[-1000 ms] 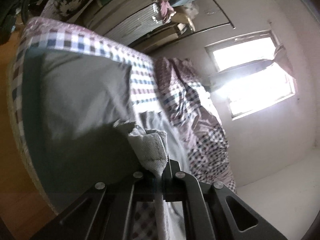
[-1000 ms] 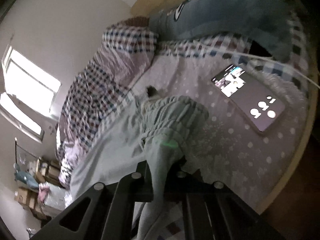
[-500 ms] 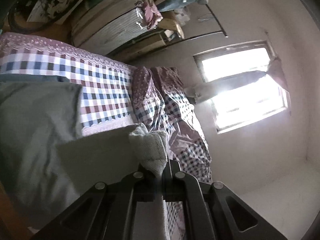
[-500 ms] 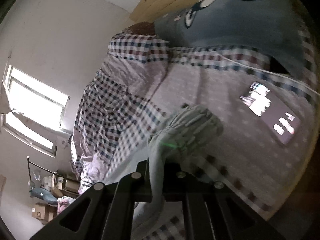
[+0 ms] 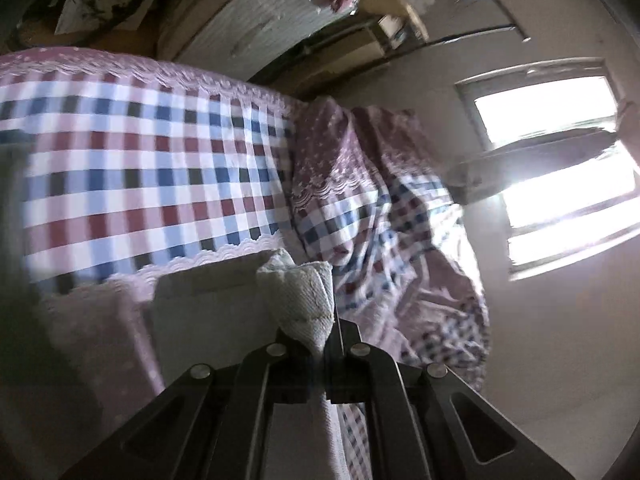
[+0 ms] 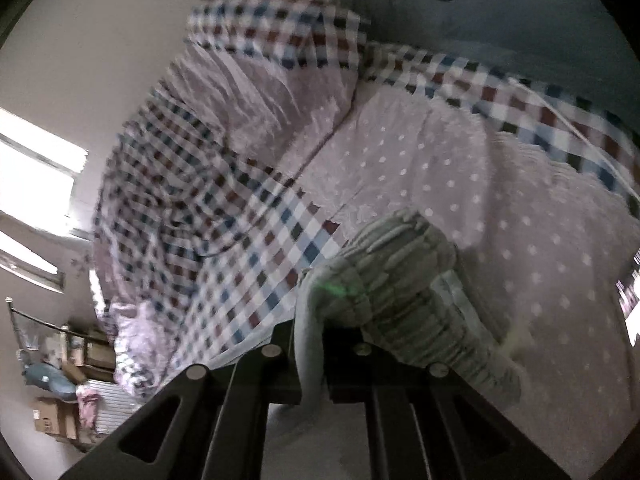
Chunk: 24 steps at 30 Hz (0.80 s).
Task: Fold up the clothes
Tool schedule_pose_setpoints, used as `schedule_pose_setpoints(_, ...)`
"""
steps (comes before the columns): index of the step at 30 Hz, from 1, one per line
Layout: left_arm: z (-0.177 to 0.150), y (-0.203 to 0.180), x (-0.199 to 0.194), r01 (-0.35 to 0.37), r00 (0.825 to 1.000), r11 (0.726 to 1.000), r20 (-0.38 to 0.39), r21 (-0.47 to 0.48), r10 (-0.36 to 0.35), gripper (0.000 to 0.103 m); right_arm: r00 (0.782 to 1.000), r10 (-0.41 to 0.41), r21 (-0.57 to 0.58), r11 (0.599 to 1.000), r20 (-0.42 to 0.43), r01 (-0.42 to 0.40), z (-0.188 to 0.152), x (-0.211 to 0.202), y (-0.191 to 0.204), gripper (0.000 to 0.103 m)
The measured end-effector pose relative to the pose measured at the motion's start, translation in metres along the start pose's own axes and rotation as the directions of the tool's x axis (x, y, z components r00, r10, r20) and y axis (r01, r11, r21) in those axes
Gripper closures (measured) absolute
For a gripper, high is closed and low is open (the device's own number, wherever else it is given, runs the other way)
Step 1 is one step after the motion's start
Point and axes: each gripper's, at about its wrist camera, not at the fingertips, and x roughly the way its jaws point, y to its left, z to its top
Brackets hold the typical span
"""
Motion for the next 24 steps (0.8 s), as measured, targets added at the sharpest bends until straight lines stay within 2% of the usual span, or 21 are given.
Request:
schedule_pose_setpoints(5,0.007,-0.017,0.086,-0.14,0.99,0.989,-0.023,0.052,0.142,0.101,0.995,-0.086,-0.033,0.996,-0.059,0.084,0.027,0.074,0.01,0.097)
schedule_pose_setpoints(9,0.009,-0.007,0.142,-0.21,0.977,0.978,-0.032,0.012,0.21,0.101,0.99,-0.119,-0.033,0.993,-0.082,0.117,0.038,0.117,0.008,0.096)
schedule_pose_setpoints(12,0.011,-0.005,0.162,-0.187,0.982,0.982,-0.03,0.019,0.187,0.1,0.988,-0.129,-0.036,0.991,-0.085,0.127,0.043,0.142,0.006,0.095)
schedule_pose_setpoints(14,0.013,-0.004,0.172,-0.157,0.987,0.987,-0.027,0.033,0.158,0.095,0.984,-0.153,-0.061,0.987,-0.092,0.147,0.045,0.156,0.006,0.094)
schedule_pose_setpoints(17,0.016,-0.002,0.185,-0.112,0.993,0.992,-0.024,0.053,0.114,0.074,0.982,-0.152,-0.064,0.987,-0.111,0.146,0.048,0.168,0.003,0.089)
schedule_pose_setpoints(18,0.017,-0.003,0.186,-0.087,0.996,0.994,-0.017,0.064,0.088,0.046,0.983,-0.146,-0.073,0.988,-0.116,0.138,0.049,0.168,0.003,0.085)
schedule_pose_setpoints(19,0.019,-0.006,0.177,-0.04,0.999,0.996,0.008,0.082,0.04,0.027,0.984,-0.135,-0.09,0.988,-0.121,0.124,0.051,0.164,0.005,0.081)
schedule_pose_setpoints(21,0.022,-0.011,0.15,0.03,0.996,0.992,0.079,0.118,-0.04,0.021,0.987,-0.106,-0.125,0.988,-0.118,0.091,0.053,0.151,0.008,0.076)
schedule_pose_setpoints(22,0.021,-0.012,0.136,0.058,0.992,0.988,0.101,0.14,-0.073,0.02,0.991,-0.088,-0.14,0.987,-0.105,0.073,0.053,0.142,0.01,0.069)
schedule_pose_setpoints(24,0.002,-0.012,0.111,0.085,0.991,0.978,0.082,0.193,-0.102,0.019,0.994,-0.073,-0.2,0.978,-0.079,0.056,0.049,0.118,0.016,0.065)
